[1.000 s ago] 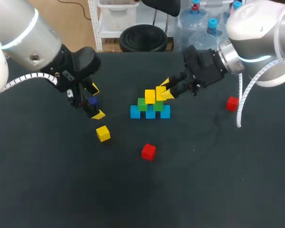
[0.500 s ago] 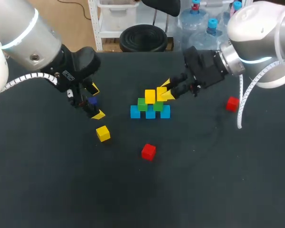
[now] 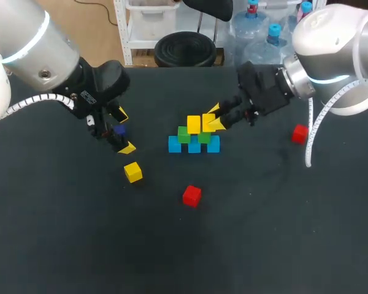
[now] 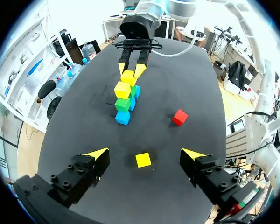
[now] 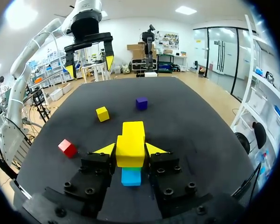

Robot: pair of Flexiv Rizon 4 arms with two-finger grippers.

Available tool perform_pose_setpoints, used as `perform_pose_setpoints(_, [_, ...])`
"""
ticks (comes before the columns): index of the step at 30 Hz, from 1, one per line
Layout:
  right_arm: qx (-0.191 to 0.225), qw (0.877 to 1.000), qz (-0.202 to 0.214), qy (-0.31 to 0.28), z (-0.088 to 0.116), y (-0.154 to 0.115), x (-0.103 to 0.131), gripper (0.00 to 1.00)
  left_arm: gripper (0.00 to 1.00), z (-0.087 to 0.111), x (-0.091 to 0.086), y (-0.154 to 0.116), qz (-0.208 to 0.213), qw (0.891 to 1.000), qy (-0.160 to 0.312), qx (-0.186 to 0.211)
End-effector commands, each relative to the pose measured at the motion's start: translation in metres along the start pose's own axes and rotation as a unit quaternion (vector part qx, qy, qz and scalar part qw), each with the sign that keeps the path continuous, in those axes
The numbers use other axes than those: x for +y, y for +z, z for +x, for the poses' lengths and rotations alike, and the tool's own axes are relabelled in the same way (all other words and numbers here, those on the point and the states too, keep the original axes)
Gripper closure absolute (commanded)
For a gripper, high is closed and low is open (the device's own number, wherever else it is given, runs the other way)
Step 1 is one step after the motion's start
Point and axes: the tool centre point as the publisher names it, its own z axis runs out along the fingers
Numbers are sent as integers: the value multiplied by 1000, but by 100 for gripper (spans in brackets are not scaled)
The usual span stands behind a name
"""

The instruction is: Place the blue cubes, place green cubes on the blue cubes, place the yellow cubes on the green cubes, then place the red cubes on the yellow cubes, and place purple cube on the red cubes.

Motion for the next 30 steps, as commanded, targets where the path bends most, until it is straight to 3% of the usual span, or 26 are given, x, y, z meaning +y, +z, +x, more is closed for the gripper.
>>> perform_pose_setpoints(1, [0, 1000, -2, 0, 0, 1, -2, 100, 0, 0, 0, 0, 0, 1000, 0, 1])
perform_pose_setpoints(30, [0, 1000, -5, 5, 3, 6, -3, 100, 0, 0, 0, 0, 0, 1000, 0, 1])
